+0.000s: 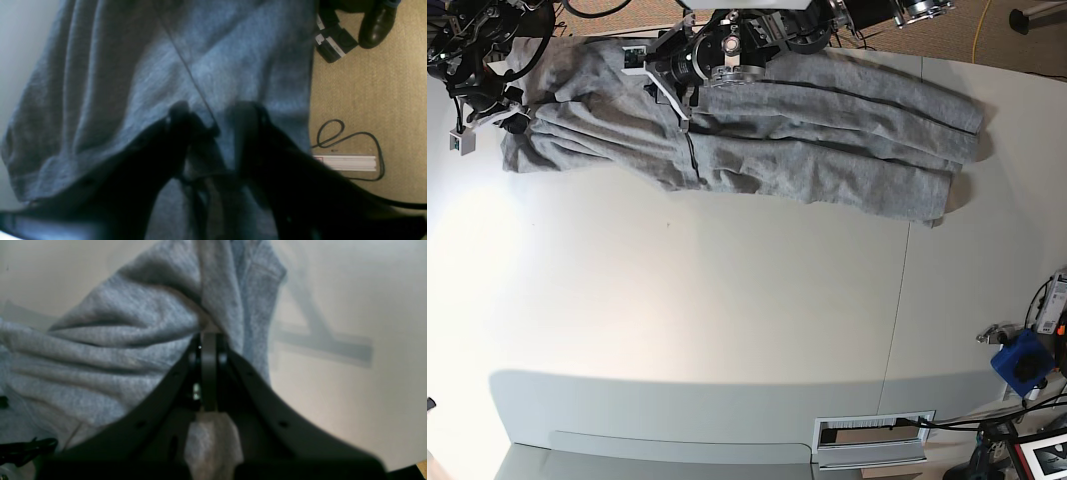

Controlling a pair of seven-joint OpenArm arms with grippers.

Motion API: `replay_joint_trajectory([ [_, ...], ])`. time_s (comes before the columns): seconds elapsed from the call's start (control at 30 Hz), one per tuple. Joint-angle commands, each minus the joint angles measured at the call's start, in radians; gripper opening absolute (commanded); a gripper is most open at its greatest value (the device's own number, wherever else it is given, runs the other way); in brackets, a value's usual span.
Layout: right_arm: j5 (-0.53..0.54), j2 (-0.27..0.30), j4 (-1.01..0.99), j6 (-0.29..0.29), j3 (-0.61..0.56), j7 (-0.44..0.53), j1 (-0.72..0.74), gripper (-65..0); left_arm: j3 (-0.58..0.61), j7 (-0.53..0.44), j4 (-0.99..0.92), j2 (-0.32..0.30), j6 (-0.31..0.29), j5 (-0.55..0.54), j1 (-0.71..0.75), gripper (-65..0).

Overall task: Fold the T-shirt properly
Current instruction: 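Release the left gripper and lift it off the shirt strip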

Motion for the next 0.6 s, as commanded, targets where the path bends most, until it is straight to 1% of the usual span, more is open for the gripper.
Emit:
replay_joint_trajectory([
  [0.0,0.014,0.017,0.015,0.002,0.005,0.014,0.003,-65.0,0.006,-0.014,0.015,0.012,0.01,0.011,-0.002,-45.1],
  [0.13,0.014,0.017,0.015,0.002,0.005,0.014,0.003,-65.0,0.006,-0.01,0.015,0.012,0.01,0.011,-0.004,-45.1],
  [0.3,0.014,0.017,0.015,0.002,0.005,0.014,0.003,-65.0,0.006,0.042,0.018,0.012,0.005,-0.016,-0.004,-45.1],
  [0.43,0.014,0.017,0.015,0.003,0.005,0.014,0.003,-65.0,0.006,0.046,0.019,0.014,-0.039,-0.058,-0.004,-45.0],
  [0.57,0.014,0.017,0.015,0.002,0.005,0.014,0.003,-65.0,0.006,0.039,0.044,0.014,-0.039,-0.058,-0.007,-45.0],
])
